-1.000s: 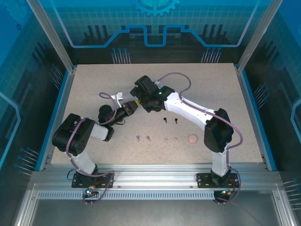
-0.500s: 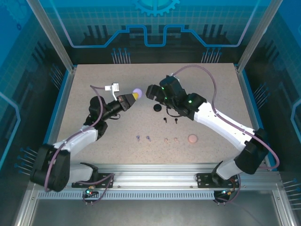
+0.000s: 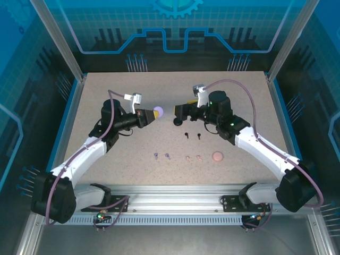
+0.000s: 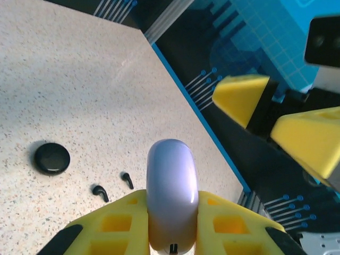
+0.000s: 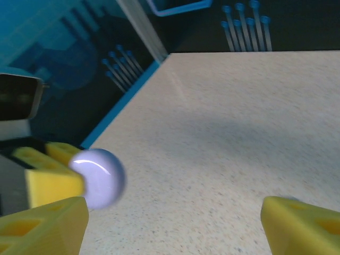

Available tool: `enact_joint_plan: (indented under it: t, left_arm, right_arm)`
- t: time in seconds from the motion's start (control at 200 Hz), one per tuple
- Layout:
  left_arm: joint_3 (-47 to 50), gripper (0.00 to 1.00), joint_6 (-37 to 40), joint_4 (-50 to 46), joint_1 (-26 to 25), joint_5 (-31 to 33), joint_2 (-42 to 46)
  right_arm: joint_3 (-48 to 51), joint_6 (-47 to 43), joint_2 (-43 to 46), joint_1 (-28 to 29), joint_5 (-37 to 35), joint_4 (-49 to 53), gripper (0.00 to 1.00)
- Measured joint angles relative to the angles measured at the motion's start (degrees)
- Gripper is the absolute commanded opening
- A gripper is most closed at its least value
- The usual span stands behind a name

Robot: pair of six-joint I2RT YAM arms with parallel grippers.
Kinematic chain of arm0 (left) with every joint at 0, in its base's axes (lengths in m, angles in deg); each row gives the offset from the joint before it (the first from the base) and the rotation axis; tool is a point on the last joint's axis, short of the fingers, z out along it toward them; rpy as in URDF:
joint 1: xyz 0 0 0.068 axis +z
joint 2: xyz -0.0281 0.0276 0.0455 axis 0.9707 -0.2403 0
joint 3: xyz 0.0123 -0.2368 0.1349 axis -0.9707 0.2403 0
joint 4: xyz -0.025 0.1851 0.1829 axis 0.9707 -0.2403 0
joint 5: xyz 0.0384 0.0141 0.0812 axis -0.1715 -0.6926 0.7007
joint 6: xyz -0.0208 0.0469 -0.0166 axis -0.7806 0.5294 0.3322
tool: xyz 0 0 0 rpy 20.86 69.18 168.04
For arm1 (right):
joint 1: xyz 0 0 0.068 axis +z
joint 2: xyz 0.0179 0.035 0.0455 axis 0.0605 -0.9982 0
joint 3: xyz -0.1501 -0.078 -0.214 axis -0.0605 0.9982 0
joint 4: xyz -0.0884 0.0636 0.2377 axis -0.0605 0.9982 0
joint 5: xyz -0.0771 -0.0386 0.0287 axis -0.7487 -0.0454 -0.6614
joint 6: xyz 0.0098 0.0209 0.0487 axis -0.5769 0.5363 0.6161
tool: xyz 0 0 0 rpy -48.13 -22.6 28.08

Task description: Insert wireless bluetooth earbuds into charging case

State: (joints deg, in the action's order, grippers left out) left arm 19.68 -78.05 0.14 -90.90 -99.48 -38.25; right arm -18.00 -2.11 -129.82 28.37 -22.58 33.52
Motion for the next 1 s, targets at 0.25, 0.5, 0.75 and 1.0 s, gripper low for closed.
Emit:
enact_joint_plan:
  t: [0.25,0.5,0.75,1.0]
  left_arm:
    - [-0.11,0.0,0.9,-0.68,0.0,-3.08,-0.5]
    - [-0.44,0.0,0.87,-0.52,0.0,-4.26,-1.2]
    - [-0.85,0.0,0.85,-0.66,0.07,-4.46,-1.38]
    - [-0.85,0.0,0.79,-0.72,0.22,-2.82,-1.42]
  right_arm:
    - [-2.43,-1.44,-6.51,0.55,7.28,-2.6,0.76]
    - [-3.13,-1.49,-9.51,1.79,9.73,-3.58,0.72]
    - [-4.24,-1.42,-12.11,2.05,10.88,-4.52,0.63]
    - [-4.31,-0.61,-13.44,1.79,11.02,-6.54,0.55]
